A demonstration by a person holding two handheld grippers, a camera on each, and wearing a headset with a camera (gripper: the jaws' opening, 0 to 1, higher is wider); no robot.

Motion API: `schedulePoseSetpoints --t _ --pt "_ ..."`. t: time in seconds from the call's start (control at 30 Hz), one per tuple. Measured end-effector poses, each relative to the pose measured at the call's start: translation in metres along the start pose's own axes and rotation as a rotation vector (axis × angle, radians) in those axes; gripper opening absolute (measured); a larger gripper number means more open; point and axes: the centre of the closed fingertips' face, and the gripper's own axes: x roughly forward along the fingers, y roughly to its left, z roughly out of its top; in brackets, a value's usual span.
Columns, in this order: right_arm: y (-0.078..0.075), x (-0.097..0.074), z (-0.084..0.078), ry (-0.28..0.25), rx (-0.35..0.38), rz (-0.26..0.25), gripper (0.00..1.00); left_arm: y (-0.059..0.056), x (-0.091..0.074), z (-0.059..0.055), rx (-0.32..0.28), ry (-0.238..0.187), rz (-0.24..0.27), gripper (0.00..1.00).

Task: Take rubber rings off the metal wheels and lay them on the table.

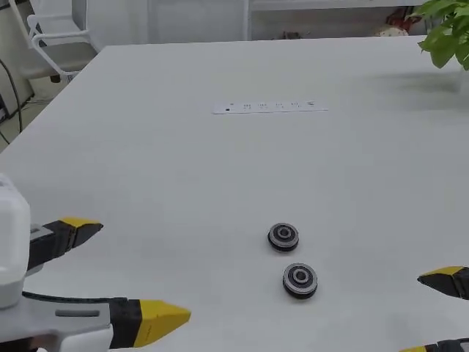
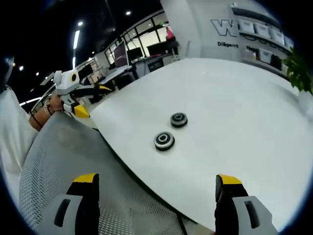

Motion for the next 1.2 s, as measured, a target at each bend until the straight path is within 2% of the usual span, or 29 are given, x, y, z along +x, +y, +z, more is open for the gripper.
schedulePoseSetpoints --t 0.13,0.27,0.47,0.63,0.8,0.9,1.07,1.2 --pt "0.0 0.0 0.0 0.001 -0.001 -0.001 0.99 0.001 0.0 0.0 -0.007 -0.005 0.0 1.0" --pt "0.0 -0.002 0.007 -0.044 0.015 -0.003 0.99 0.001 0.0 -0.001 -0.004 -0.001 -0.003 1.0" --pt "-0.002 -0.003 0.009 -0.053 0.015 -0.01 0.99 0.0 0.001 -0.002 0.003 0.005 -0.008 1.0" --pt "-0.005 -0.008 0.018 -0.101 0.019 -0.02 0.99 0.0 0.001 -0.002 -0.002 0.003 -0.011 1.0" --pt "-0.008 -0.012 0.023 -0.095 -0.011 -0.045 0.99 0.005 -0.001 -0.001 -0.033 -0.012 -0.004 1.0" --pt "-0.008 -0.015 0.036 -0.12 -0.028 -0.04 0.99 0.005 -0.001 0.001 -0.047 -0.022 -0.004 1.0" --pt "-0.011 -0.019 0.064 -0.165 -0.066 -0.04 0.99 0.004 -0.001 -0.002 -0.018 -0.002 0.005 1.0" --pt "-0.015 -0.017 0.081 -0.169 -0.113 -0.053 0.99 0.005 -0.001 -0.002 -0.017 -0.004 0.005 1.0"
